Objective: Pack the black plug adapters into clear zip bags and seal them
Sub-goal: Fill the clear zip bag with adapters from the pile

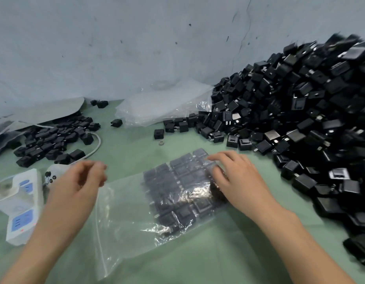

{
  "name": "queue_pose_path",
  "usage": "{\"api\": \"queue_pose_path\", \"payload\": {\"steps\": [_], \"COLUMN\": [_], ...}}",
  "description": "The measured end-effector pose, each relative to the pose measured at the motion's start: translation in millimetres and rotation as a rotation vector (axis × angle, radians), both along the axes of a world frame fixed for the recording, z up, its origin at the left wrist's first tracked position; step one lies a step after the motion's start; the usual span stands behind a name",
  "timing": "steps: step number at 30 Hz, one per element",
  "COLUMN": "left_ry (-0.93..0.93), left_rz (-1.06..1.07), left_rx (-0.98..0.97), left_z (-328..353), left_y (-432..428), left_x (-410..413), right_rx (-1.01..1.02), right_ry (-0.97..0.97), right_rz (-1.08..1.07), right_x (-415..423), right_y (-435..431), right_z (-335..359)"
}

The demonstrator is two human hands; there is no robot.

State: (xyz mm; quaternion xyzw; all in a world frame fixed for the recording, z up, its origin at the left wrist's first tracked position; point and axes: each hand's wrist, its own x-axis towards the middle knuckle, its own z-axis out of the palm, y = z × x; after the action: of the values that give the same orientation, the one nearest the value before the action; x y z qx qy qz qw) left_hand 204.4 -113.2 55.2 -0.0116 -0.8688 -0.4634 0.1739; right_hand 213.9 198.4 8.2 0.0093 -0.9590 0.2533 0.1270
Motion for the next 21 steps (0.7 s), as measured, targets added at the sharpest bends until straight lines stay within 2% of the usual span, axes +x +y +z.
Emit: {"api": "queue_pose_path", "payload": {"steps": [3,5,8,11,13,16,21], "left_ry": [-0.012,-0.066,-0.161,-0.226,-0.210,-0.130,-0.050], "left_rz": [-0.326,-0.479,-0.621,-0.656,-0.629,-0.566,-0.465], "left_rx": [-0.197,-0.386,-0.726,-0.916,-0.979,-1.005,-0.966], "left_z": [24.0,26.8,12.5,-15.4,-31.2,-42.5,-55.0], "left_y": [88.4,152.2,231.1,277.8,296.8,312.1,324.3], "left_x": [-29.8,-56.8,-94.7,-126.2,-142.1,-159.0,-153.5], "right_rx": [-0.156,-0.329,-0.694,-1.062,-1.244,-1.412,-1.440], "right_ry": [-0.034,-0.062,-0.040,-0.056,-0.084,-0.059,-0.090], "right_rz": [-0.116,-0.191,-0.365,-0.489,-0.512,-0.538,-0.514], "right_x": [-6.8,-11.3,-18.9,-28.2,-32.0,-32.7,-28.7], "right_y": [16.7,23.0,29.2,42.5,51.2,60.6,63.6], "right_z": [-4.7,-9.3,-7.9,-4.0,-2.0,0.6,11.6]}}
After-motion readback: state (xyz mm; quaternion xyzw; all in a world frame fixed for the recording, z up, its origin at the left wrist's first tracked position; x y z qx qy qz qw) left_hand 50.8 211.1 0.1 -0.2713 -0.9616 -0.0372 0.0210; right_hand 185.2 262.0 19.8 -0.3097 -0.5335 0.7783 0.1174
